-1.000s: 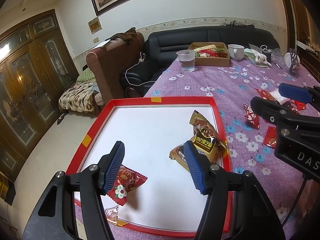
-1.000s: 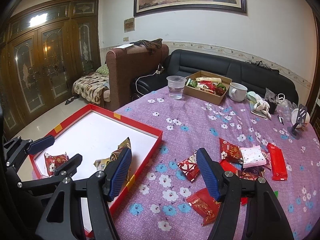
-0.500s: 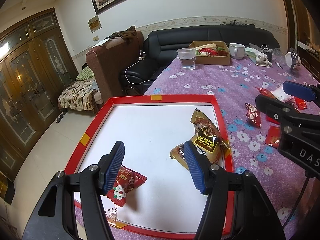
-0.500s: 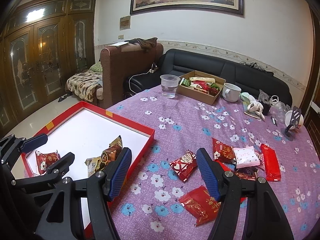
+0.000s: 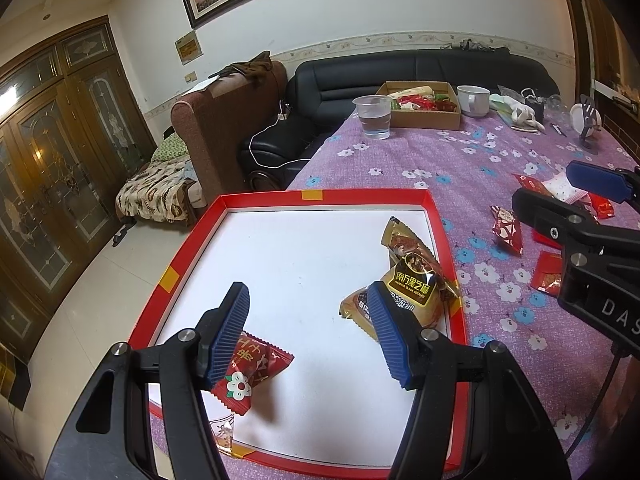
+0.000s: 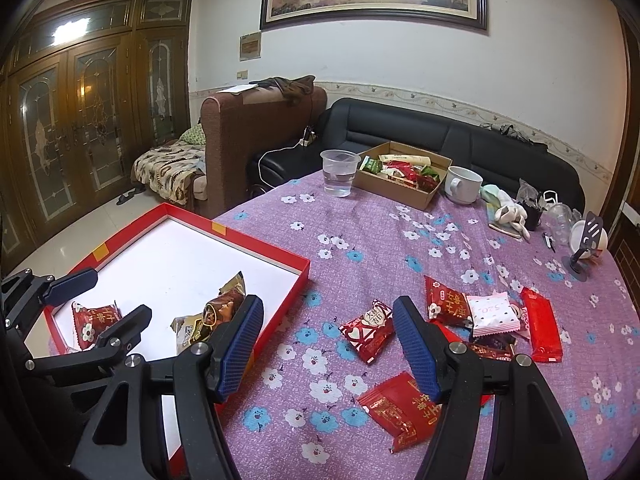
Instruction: Organize snacks
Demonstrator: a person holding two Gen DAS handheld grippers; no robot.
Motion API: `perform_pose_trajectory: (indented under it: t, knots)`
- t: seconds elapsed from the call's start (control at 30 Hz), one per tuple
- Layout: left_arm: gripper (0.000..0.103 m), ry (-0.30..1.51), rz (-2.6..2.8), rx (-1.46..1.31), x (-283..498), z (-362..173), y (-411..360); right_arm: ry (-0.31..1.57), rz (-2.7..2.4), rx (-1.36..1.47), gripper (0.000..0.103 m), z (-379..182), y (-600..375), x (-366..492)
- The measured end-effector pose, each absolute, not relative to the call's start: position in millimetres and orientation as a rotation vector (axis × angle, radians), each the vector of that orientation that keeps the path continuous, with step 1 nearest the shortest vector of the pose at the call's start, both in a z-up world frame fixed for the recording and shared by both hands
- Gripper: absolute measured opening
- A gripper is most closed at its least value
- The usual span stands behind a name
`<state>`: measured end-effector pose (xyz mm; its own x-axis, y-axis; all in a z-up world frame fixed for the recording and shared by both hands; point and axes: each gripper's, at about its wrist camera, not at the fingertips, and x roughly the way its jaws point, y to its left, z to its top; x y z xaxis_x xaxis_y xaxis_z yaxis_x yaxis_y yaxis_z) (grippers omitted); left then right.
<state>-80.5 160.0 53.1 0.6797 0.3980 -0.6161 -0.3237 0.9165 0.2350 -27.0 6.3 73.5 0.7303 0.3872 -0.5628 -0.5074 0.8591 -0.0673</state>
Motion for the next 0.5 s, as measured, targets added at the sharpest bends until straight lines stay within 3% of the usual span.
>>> perform_pose_trajectory:
  t: [0.5]
  knots:
    - [0.061, 0.712, 0.415, 0.11, -80.5, 51.9, 161.8, 0.592, 0.49, -0.219, 0.072, 67.9, 6.2, -20.0]
